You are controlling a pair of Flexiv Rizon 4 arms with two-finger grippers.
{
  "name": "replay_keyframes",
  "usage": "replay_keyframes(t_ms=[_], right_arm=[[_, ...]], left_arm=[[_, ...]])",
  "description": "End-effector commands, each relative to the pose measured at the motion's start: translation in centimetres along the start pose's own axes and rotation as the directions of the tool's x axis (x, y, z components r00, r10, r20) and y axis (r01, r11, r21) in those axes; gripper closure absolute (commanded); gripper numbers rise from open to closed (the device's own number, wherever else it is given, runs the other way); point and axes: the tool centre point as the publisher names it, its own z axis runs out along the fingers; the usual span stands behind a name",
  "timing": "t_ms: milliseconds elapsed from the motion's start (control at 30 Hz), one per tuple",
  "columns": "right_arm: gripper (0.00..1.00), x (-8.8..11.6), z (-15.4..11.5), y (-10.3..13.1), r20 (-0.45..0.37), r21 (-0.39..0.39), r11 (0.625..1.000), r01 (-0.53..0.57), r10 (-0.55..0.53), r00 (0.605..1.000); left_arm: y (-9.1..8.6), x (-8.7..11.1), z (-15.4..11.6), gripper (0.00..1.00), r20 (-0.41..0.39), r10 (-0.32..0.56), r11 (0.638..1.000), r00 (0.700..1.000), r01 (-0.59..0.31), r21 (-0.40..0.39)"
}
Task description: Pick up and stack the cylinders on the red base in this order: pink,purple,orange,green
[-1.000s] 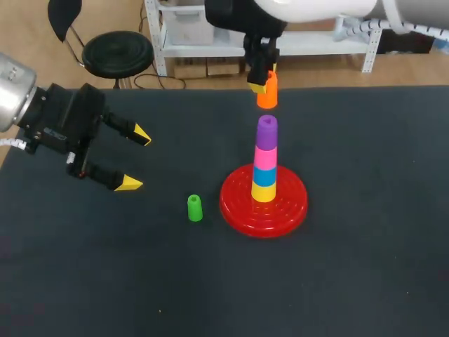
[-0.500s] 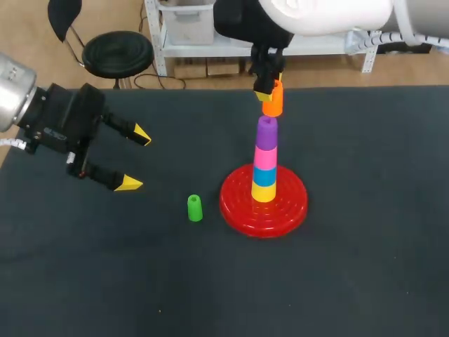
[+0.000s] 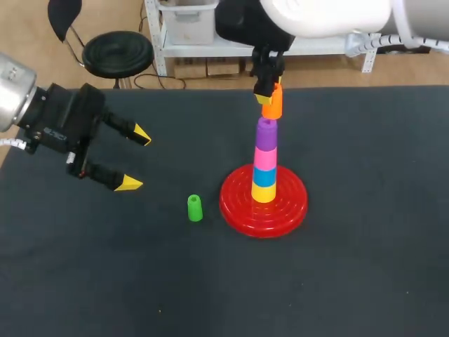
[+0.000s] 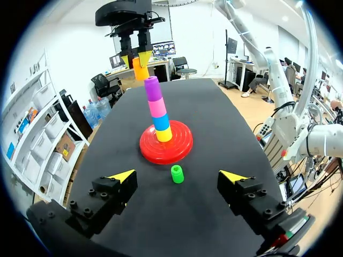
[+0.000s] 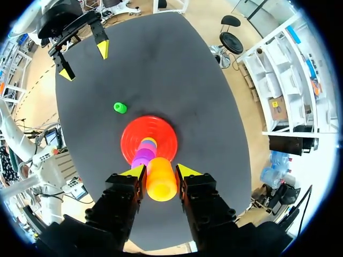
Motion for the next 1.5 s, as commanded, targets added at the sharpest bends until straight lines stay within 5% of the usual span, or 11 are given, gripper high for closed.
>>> replay_keyframes(t_ms=[33, 1500], right_arm=[[1.0, -0.2, 0.2, 0.0, 0.005, 0.0, 1.0, 0.004, -0.004, 1.0], [1.0, 0.0, -0.2, 1.3, -0.006, 0.008, 0.999, 0.035, -0.035, 0.999]], left_arm=[[0.0, 0.1, 0.0, 0.0, 0.003, 0.002, 1.0, 1.0, -0.002, -0.001], [0.0, 0.1, 0.0, 0.0, 0.003, 0.002, 1.0, 1.0, -0.002, -0.001]])
